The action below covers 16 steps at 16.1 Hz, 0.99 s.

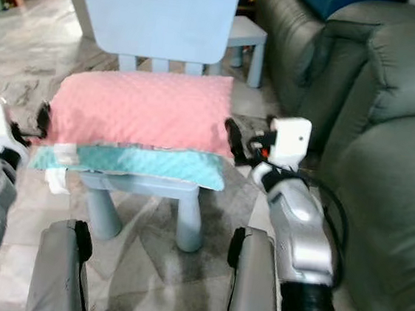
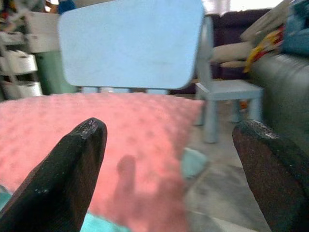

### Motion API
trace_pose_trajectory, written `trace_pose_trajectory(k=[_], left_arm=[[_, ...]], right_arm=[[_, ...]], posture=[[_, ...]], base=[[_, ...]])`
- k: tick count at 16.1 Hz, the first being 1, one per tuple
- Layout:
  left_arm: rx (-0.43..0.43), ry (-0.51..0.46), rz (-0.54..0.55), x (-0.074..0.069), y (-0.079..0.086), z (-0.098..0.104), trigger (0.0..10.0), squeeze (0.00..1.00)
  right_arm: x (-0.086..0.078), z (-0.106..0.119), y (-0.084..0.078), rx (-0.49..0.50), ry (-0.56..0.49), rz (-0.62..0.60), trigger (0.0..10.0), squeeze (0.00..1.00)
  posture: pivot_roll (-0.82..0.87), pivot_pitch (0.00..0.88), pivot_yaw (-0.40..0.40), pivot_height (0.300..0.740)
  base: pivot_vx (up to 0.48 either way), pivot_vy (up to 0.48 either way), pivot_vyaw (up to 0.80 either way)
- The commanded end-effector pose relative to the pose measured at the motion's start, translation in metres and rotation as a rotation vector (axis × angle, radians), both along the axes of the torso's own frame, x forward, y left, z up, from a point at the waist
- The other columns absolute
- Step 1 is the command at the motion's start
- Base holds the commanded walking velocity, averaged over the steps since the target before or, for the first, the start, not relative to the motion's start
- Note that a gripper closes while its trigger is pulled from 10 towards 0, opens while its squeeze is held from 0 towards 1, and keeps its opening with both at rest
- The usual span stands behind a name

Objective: Move the pillow to the sofa

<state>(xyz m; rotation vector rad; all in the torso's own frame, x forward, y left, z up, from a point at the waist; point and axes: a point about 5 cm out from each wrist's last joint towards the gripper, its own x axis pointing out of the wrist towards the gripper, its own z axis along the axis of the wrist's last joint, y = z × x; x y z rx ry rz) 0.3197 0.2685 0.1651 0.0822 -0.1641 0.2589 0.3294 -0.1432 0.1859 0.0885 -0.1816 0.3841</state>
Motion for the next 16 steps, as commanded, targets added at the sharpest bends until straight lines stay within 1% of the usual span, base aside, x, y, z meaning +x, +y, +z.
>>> trace_pose_trajectory(k=[1, 2, 3, 4, 5, 6, 7, 8, 9, 10, 11, 12, 13, 15, 16], left_arm=[[-0.027, -0.016, 0.050, 0.003, 0.013, 0.005, 10.0, 0.00], [-0.085, -0.025, 0.100, 0.009, 0.023, 0.011, 10.0, 0.00], [-0.122, -0.025, 0.121, 0.014, 0.027, 0.012, 10.0, 0.00], [-0.238, -0.031, 0.119, 0.020, 0.031, 0.014, 10.0, 0.00], [-0.276, -0.033, 0.109, 0.024, 0.032, 0.015, 10.0, 0.00], [-0.300, -0.034, 0.098, 0.029, 0.032, 0.017, 10.0, 0.00], [-0.316, -0.057, 0.099, 0.034, 0.034, 0.024, 10.0, 0.00], [-0.320, -0.084, 0.090, 0.038, 0.035, 0.033, 10.0, 0.00], [-0.339, -0.096, 0.055, 0.050, 0.033, 0.047, 10.0, 0.00], [-0.377, -0.089, 0.031, 0.054, 0.031, 0.051, 10.0, 0.00], [-0.467, -0.082, -0.018, 0.060, 0.027, 0.054, 10.0, 0.00], [-0.488, -0.087, -0.034, 0.062, 0.026, 0.057, 10.0, 0.00], [-0.495, -0.094, -0.077, 0.066, 0.023, 0.064, 10.0, 0.00], [-0.522, -0.112, -0.112, 0.071, 0.022, 0.077, 10.0, 0.00], [-0.572, -0.061, -0.096, 0.073, 0.024, 0.074, 10.0, 0.00]], right_arm=[[0.006, 0.004, 0.003, 0.020, 0.007, 0.030, 10.0, 0.00], [0.013, 0.009, 0.009, 0.051, 0.010, 0.071, 10.0, 0.00], [0.017, 0.012, 0.011, 0.065, 0.011, 0.088, 10.0, 0.00], [0.025, 0.017, 0.015, 0.087, 0.019, 0.116, 10.0, 0.00], [0.030, 0.022, 0.016, 0.095, 0.017, 0.127, 10.0, 0.00], [0.039, 0.029, 0.018, 0.104, 0.012, 0.138, 10.0, 0.00], [0.044, 0.036, 0.019, 0.099, -0.008, 0.140, 10.0, 0.00], [0.049, 0.043, 0.019, 0.097, -0.027, 0.136, 10.0, 0.00], [0.058, 0.051, 0.018, 0.097, -0.038, 0.128, 10.0, 0.00], [0.061, 0.054, 0.018, 0.082, -0.046, 0.120, 10.0, 0.00], [0.063, 0.059, 0.016, 0.067, -0.063, 0.115, 10.0, 0.00], [0.066, 0.061, 0.014, 0.067, -0.064, 0.118, 10.0, 0.00], [0.068, 0.064, 0.010, 0.054, -0.067, 0.112, 10.0, 0.00], [0.075, 0.067, 0.000, 0.070, -0.048, 0.100, 10.0, 0.00], [0.078, 0.067, -0.003, 0.075, -0.030, 0.101, 10.0, 0.00]], posture=[[-0.12, 0.078, 0.017, 0.336], [-0.11, 0.100, 0.014, 0.336], [-0.11, 0.100, 0.014, 0.336], [-0.11, 0.129, 0.013, 0.336], [-0.12, 0.149, 0.015, 0.336], [-0.12, 0.160, 0.016, 0.336], [-0.11, 0.177, 0.011, 0.336], [-0.11, 0.190, 0.012, 0.336], [-0.10, 0.212, 0.011, 0.336], [-0.10, 0.233, 0.014, 0.336], [-0.10, 0.243, 0.017, 0.336], [-0.10, 0.256, 0.018, 0.336], [-0.10, 0.272, 0.020, 0.336], [-0.10, 0.289, 0.019, 0.336], [-0.10, 0.294, 0.020, 0.336]], base=[[0.000, 0.000, 0.00], [0.000, 0.000, 0.00], [0.000, 0.000, 0.00], [0.000, 0.000, 0.00], [0.000, 0.000, 0.00], [0.000, 0.000, 0.00], [0.000, 0.000, 0.00], [0.000, 0.000, 0.00], [0.000, 0.000, 0.00], [0.000, 0.000, 0.00], [0.000, 0.000, 0.00], [0.000, 0.000, 0.00], [0.000, 0.000, 0.00], [0.000, 0.000, 0.00], [0.000, 0.000, 0.00]])
